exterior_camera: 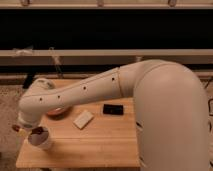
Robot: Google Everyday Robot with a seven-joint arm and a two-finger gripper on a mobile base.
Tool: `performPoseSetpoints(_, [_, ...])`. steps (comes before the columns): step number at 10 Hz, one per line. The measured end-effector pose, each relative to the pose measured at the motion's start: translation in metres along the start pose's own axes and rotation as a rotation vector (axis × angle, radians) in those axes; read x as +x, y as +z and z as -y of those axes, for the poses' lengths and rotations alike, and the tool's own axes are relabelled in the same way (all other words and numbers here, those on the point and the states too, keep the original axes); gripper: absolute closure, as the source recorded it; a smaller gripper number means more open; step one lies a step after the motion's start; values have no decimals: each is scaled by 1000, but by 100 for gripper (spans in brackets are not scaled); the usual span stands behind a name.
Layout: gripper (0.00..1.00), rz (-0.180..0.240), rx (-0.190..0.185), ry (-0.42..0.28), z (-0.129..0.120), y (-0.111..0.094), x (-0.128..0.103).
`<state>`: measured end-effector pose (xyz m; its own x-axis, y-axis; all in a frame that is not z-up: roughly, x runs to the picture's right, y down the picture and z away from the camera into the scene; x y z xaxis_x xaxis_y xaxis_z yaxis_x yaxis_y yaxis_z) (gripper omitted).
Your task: Place the pepper in the ceramic cup
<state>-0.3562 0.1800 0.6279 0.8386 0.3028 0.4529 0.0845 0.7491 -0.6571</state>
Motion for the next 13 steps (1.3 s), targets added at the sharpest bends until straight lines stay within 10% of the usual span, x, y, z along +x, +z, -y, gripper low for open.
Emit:
performPoseSetpoints(6, [22,79,-46,10,-12,14,-7])
performPoseSetpoints(13, [20,121,-9,44,-7,9,4])
